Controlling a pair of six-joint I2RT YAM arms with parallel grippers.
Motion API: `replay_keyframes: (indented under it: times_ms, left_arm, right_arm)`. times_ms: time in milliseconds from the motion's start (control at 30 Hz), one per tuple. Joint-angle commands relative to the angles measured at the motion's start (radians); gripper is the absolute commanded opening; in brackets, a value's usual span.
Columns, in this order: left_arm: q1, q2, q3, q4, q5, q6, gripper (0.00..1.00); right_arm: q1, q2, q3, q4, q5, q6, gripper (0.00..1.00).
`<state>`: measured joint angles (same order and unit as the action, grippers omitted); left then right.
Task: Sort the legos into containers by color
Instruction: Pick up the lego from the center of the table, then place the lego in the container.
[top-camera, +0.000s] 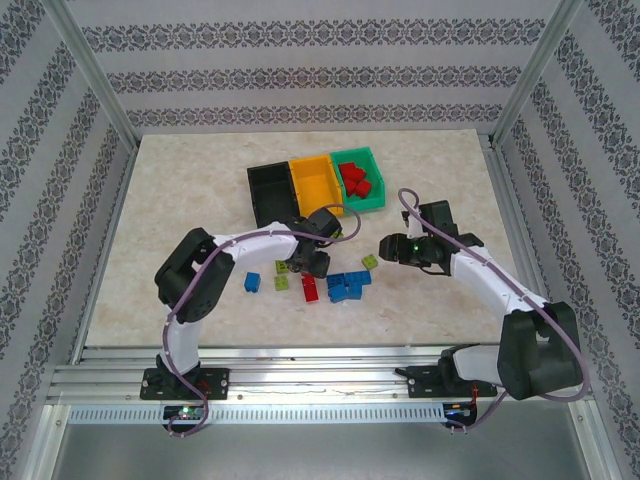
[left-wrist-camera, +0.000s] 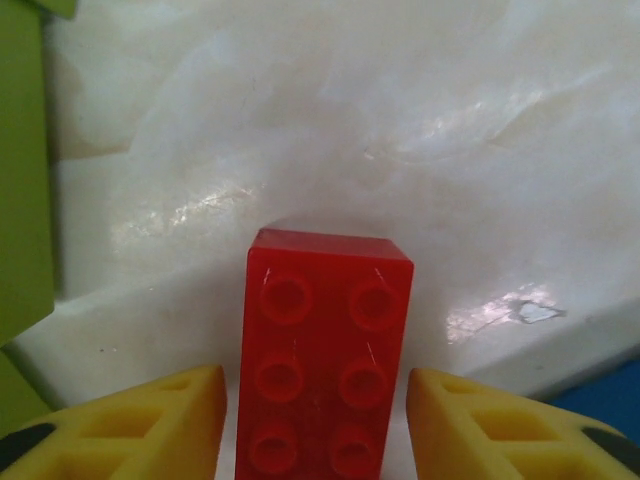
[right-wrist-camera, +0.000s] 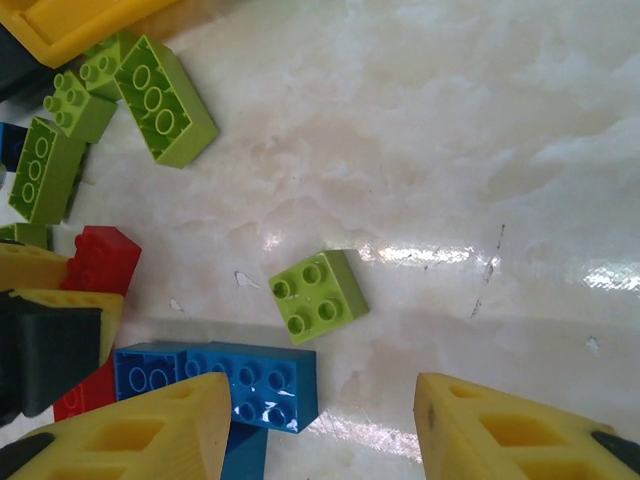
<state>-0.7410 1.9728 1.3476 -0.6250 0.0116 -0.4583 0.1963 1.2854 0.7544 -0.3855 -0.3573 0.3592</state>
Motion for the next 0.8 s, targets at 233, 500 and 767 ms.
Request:
replay_keyframes:
  times_ms: [233,500,767]
  left_arm:
    - [-0.02,-0.061,0.048,-0.09,-0.035,0.056,0.29]
    - [-0.018,-0.085,0.204,-0.039,-0.022,0.116,0.25]
    - [0.02,0.232,0.787,-0.224,-0.018,0.269,0.26]
  right_arm:
    - [-0.003,-0.081,-0.049,0.037,0.035,-0.005,0.52]
    - [-0.003,-0.108,-0.062,0.044,0.014,0.016,0.52]
    - [0.004,-0.214,-0.159,0.054,-0.005,0.087,0.52]
